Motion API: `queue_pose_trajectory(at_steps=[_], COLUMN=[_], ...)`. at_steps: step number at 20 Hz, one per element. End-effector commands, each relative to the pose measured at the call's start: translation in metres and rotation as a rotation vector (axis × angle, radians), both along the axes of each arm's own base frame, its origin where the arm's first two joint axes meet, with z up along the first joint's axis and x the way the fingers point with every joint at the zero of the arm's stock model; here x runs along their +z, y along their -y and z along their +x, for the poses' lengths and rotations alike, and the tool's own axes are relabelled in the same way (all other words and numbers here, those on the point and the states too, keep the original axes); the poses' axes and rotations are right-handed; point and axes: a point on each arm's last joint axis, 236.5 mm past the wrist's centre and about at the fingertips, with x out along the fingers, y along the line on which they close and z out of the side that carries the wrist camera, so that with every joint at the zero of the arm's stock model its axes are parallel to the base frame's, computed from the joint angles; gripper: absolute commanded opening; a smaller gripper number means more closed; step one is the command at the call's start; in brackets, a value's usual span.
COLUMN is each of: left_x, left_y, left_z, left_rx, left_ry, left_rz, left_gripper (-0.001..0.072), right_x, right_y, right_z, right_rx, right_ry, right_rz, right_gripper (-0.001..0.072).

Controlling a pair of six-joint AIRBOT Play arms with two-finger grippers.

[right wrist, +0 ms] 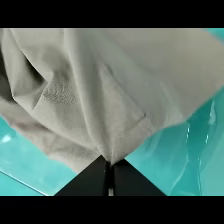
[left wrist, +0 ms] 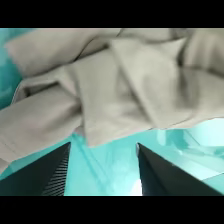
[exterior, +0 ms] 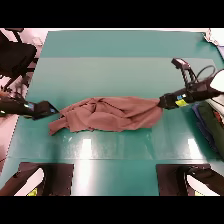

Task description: Fold the shirts.

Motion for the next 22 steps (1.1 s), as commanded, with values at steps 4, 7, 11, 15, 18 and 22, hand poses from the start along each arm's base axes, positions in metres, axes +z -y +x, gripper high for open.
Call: queue_pose_trajectory(at_steps=[4, 7, 11, 15, 18, 22], left_x=[-0.062, -0.082, -0.088, -0.093, -0.094, -0.088], left_y=[0.063, 0.064, 0.049, 0.043, 0.050, 0.081], left_z=[-0.023, -0.022, -0.005, -0.007, -0.011, -0.011], left_rx=[-0.037, -0.012, 0.043, 0.021, 0.011, -0.083], left_ry=[-0.021, 0.005, 0.073, 0.071, 0.049, 0.073], left_rz=[-0.128, -0.091, -0.034, 0.006, -0.021, -0.154], left_gripper=[0.0503, 0.0503, 0.0503, 0.0503, 0.0493, 0.0492], right_x=[-0.017, -0.016, -0.016, -0.015, -0.015, -0.014], right_y=[0.014, 0.014, 0.014, 0.014, 0.014, 0.014], right_z=[-0.013, -0.010, -0.010, -0.010, -0.009, -0.006], right_rx=[-0.048, -0.052, -0.052, -0.053, -0.054, -0.059], right_ry=[0.006, 0.018, 0.017, 0.020, 0.021, 0.034], right_rz=[0.006, 0.008, 0.008, 0.008, 0.009, 0.011], right_gripper=[0.0017, 0.0017, 0.0017, 0.0017, 0.0017, 0.0017])
